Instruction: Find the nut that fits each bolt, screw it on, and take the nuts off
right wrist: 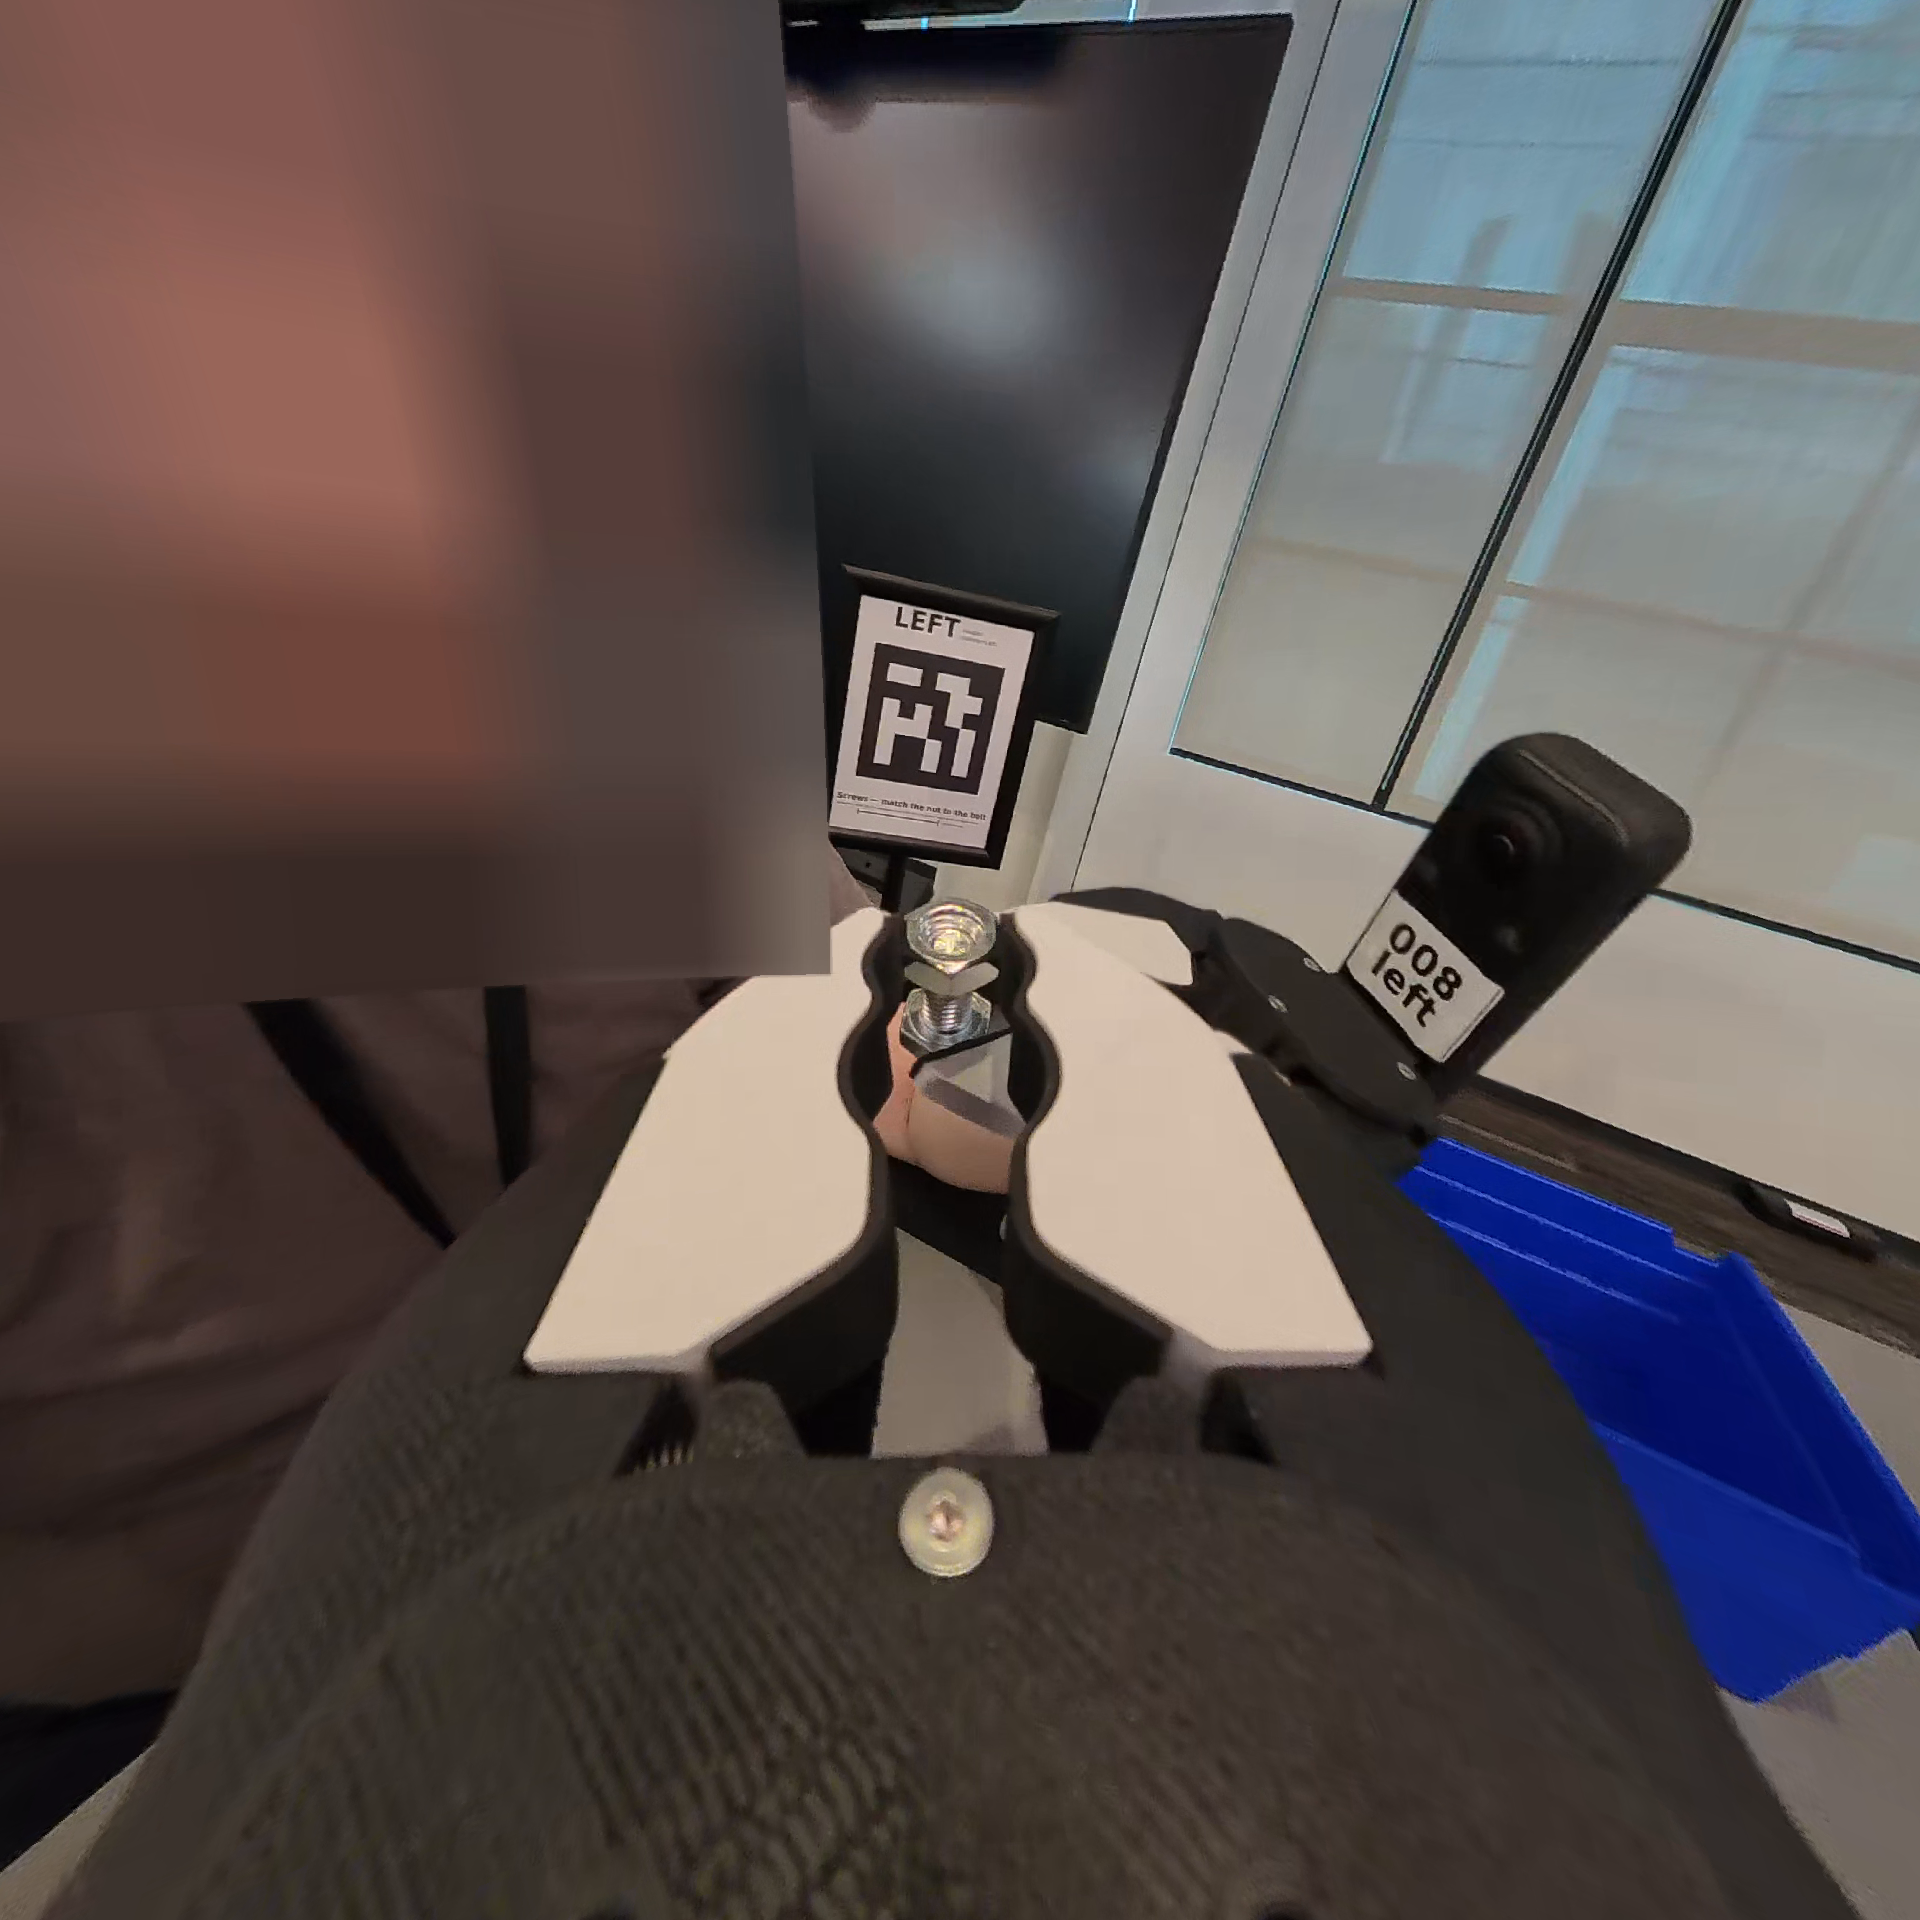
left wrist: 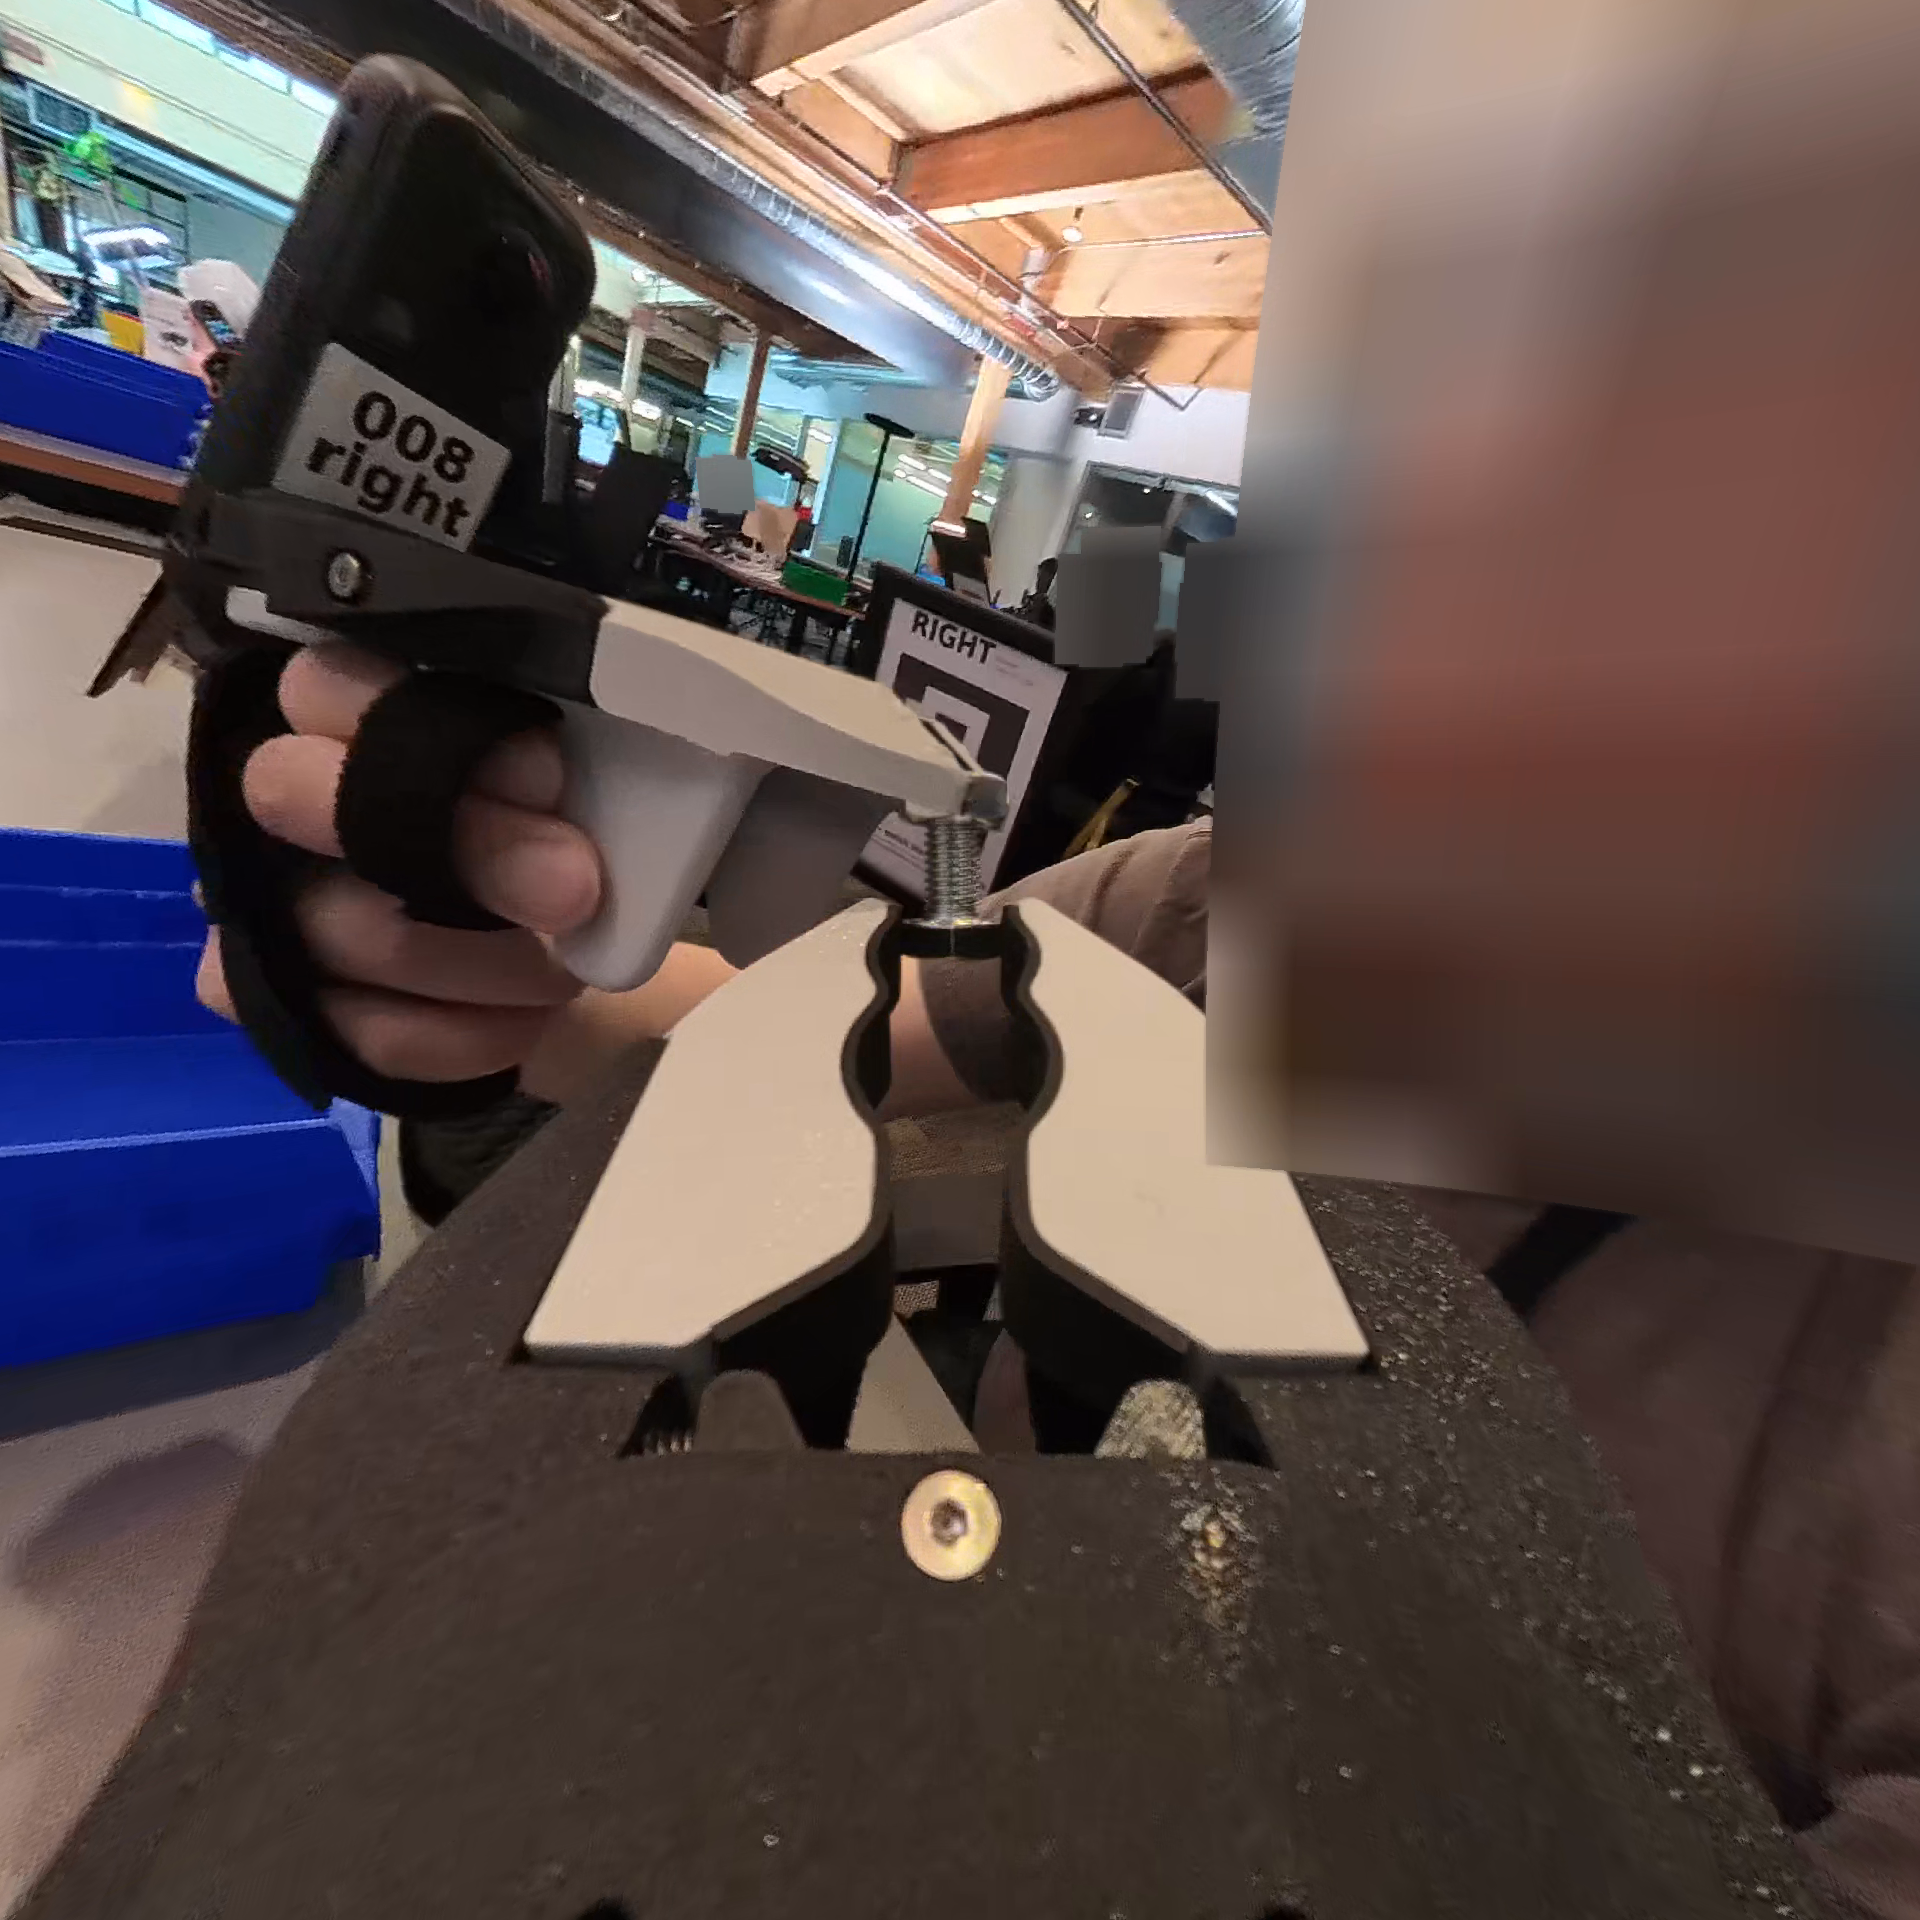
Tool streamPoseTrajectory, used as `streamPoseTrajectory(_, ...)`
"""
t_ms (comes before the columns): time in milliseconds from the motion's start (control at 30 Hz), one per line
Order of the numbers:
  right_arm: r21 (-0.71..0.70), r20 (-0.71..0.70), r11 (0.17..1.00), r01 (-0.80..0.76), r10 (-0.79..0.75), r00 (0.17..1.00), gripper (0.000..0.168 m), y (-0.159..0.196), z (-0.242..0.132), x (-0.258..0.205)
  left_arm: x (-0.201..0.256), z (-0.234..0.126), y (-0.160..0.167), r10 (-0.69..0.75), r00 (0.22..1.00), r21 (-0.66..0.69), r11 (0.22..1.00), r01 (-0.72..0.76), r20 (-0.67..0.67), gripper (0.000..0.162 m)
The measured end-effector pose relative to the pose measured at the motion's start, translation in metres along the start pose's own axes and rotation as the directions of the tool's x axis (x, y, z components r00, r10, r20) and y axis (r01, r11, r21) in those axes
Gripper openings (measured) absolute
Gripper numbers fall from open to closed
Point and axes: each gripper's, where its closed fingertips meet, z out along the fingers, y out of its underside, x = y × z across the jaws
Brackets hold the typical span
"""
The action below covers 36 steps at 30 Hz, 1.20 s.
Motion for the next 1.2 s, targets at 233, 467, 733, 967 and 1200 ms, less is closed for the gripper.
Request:
streamPoseTrajectory(233, 0.057, -0.117, 0.998, -0.005, 0.011, 0.993, 0.046, -0.008, -0.003, 0.016, -0.007, -0.008, -0.011, 0.072, 0.991, 0.031, 0.997, -0.076, 0.109, 0.018)
streamPoseTrajectory(467, 0.085, -0.621, 0.995, 0.058, 0.007, 0.784, 0.049, -0.031, -0.039, 0.074, -0.061, -0.065, -0.045, 0.318, 0.628, -0.059, 0.916, -0.397, 0.71, 0.017)
streamPoseTrajectory(733, 0.081, -0.817, 0.995, -0.065, 0.104, 0.567, 0.04, 0.013, -0.038, 0.104, -0.077, -0.087, -0.049, 0.372, 0.308, -0.192, 0.853, -0.485, 0.876, 0.017)
streamPoseTrajectory(967, 0.117, -0.823, 0.99, -0.075, 0.139, 0.55, 0.027, 0.015, -0.044, 0.106, -0.079, -0.08, -0.045, 0.435, 0.241, -0.277, 0.825, -0.492, 0.868, 0.017)
streamPoseTrajectory(1200, 0.107, -0.778, 0.992, -0.067, 0.125, 0.615, 0.018, 0.01, -0.038, 0.1, -0.074, -0.075, -0.047, 0.454, 0.281, -0.272, 0.82, -0.504, 0.845, 0.017)
